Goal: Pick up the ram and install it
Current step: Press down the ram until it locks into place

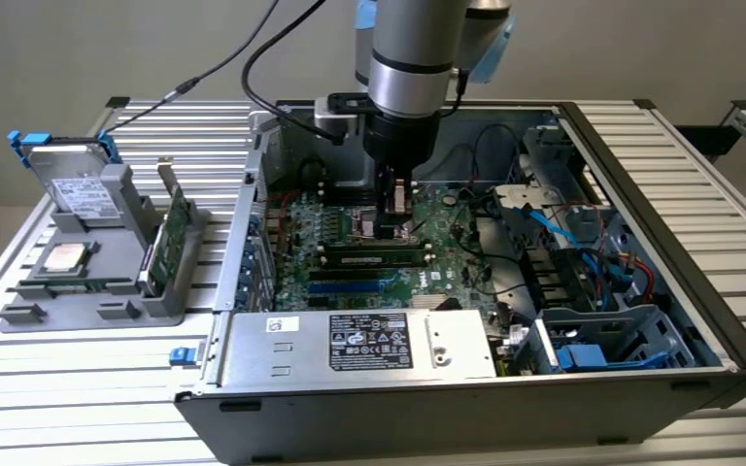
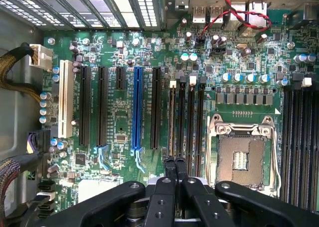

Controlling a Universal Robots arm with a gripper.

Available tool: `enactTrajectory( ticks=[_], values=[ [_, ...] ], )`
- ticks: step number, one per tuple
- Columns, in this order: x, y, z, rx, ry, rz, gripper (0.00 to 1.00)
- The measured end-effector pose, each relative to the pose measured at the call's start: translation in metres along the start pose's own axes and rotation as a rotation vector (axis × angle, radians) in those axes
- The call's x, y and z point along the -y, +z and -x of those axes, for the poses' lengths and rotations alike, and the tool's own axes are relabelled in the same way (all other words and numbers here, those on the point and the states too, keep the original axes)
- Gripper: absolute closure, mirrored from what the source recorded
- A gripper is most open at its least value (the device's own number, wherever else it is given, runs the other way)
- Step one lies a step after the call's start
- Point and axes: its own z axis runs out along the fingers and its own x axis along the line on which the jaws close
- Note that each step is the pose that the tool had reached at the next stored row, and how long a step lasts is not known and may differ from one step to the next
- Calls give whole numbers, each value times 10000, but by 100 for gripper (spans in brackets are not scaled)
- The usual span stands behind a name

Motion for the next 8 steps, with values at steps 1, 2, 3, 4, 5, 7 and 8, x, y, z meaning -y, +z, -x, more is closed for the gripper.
enactTrajectory(
  ticks=[1,2,3,4,5,7,8],
  values=[
    [0,7,1,12,161,0,90],
    [1,14,1,23,319,2,90],
    [2,20,1,32,481,5,90],
    [2,27,2,45,654,10,90],
    [2,35,2,56,829,17,90],
    [3,49,3,79,1166,31,90],
    [4,54,3,88,1337,38,90]
  ],
)
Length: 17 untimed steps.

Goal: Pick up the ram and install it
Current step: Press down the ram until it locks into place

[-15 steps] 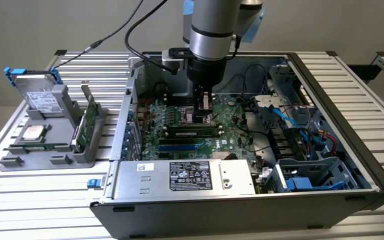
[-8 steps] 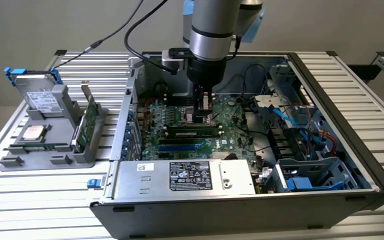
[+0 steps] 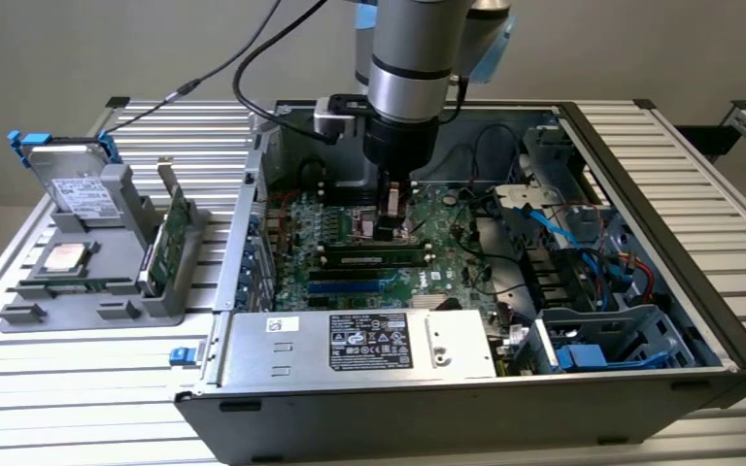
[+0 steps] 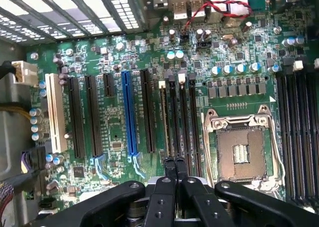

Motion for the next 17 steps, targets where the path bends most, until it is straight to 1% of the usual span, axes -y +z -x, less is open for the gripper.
enactTrajectory(
  ticks=[4,17],
  values=[
    [1,7,1,42,656,30,90],
    [1,8,1,179,2864,158,90]
  ],
)
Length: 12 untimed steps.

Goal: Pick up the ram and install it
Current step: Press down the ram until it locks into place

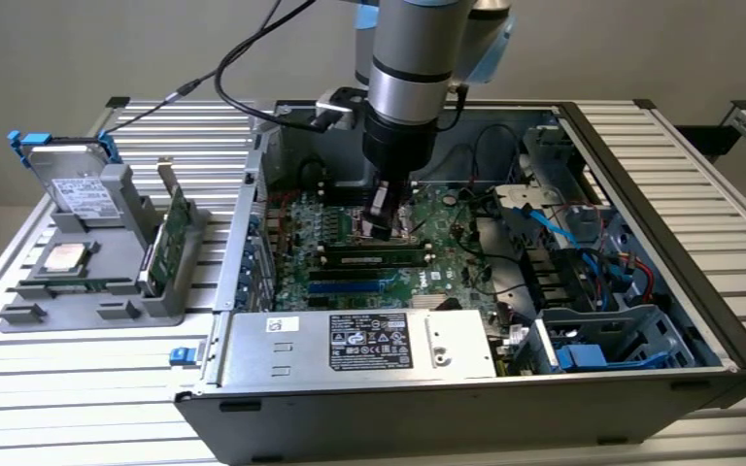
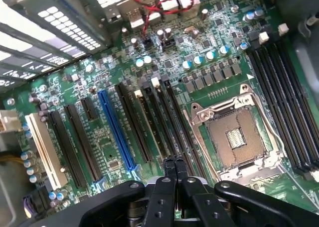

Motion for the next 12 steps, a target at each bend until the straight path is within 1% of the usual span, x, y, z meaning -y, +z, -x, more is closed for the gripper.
enactTrajectory(
  ticks=[5,12],
  values=[
    [0,0,0,50,818,47,90],
    [0,0,0,50,829,48,90]
  ],
)
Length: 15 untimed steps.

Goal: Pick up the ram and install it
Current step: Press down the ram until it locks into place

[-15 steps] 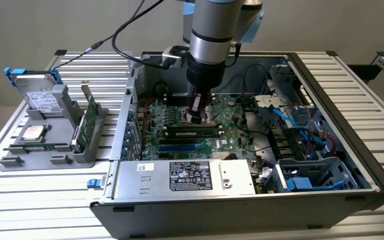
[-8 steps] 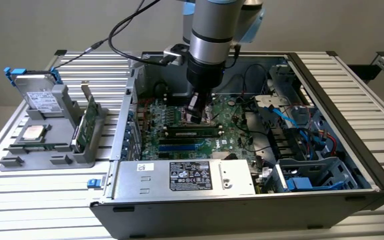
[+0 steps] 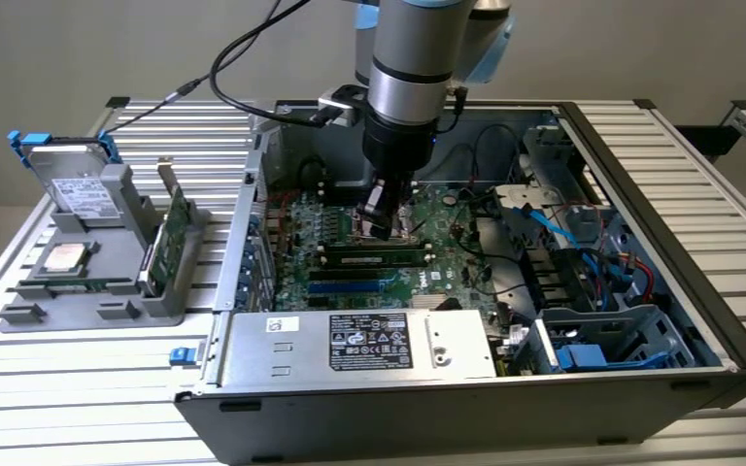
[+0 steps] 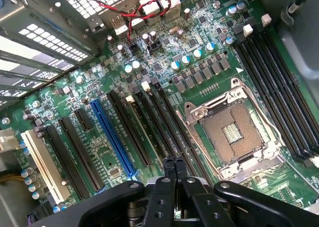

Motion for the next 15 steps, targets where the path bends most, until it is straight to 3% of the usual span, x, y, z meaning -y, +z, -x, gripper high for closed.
enactTrajectory(
  ticks=[9,15],
  values=[
    [0,0,0,3,54,3,90],
    [0,0,-1,60,980,56,90]
  ],
)
